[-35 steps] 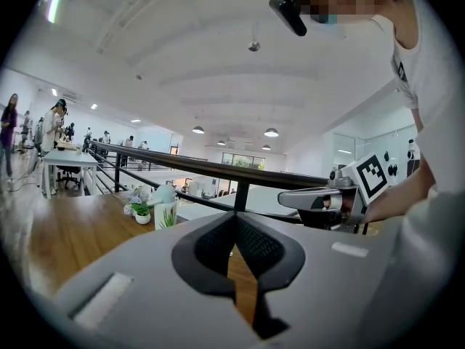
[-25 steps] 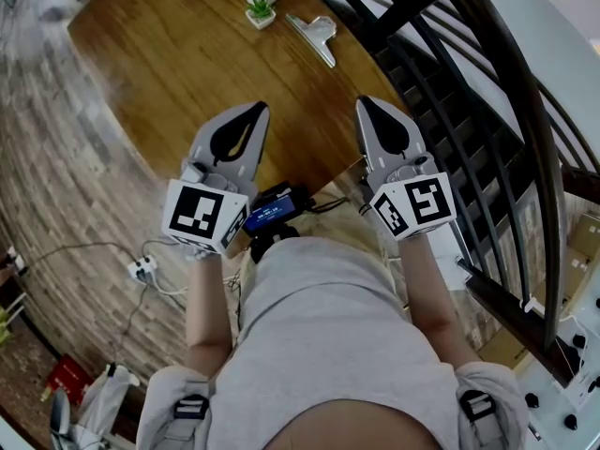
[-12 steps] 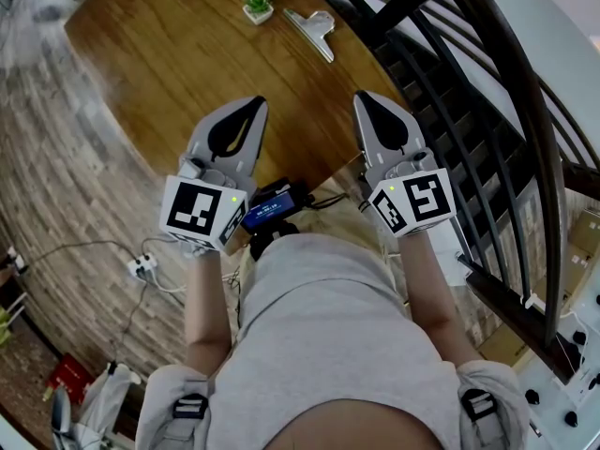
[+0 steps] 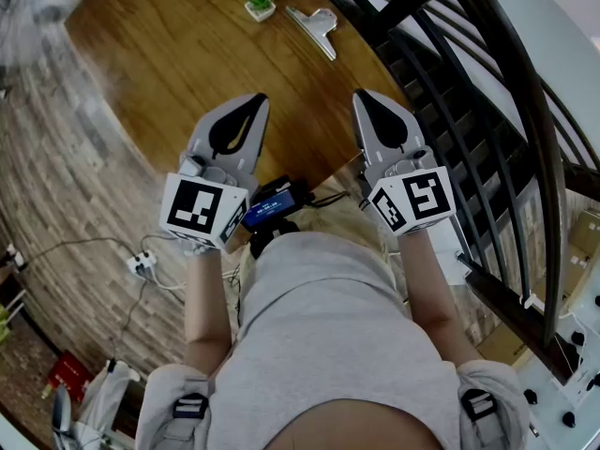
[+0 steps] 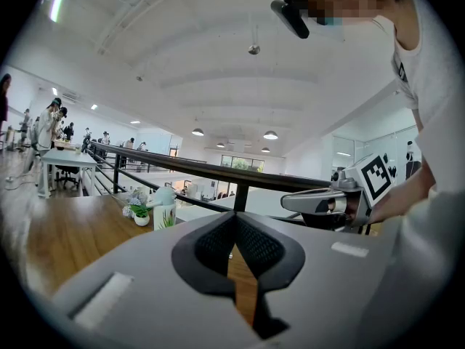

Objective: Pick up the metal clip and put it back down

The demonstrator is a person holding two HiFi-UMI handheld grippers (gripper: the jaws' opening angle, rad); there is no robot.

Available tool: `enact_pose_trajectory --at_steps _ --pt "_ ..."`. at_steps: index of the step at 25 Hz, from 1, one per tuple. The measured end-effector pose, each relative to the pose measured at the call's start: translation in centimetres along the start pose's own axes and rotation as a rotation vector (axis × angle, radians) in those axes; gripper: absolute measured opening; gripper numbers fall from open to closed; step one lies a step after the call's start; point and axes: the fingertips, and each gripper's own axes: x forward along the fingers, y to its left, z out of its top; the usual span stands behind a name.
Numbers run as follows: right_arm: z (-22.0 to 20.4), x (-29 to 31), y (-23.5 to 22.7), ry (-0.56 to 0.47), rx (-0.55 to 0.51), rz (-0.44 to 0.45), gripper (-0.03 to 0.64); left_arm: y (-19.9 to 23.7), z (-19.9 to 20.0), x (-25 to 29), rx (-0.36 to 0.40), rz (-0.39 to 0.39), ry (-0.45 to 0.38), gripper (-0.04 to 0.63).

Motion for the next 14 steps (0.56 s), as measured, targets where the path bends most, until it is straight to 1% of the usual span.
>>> enact_pose_trajectory --at_steps 14 --pt "-0.38 0.06 -0.05 0.01 0.002 -0.001 0.0 -0.07 0.06 -0.04 0.002 0.002 0.005 0.012"
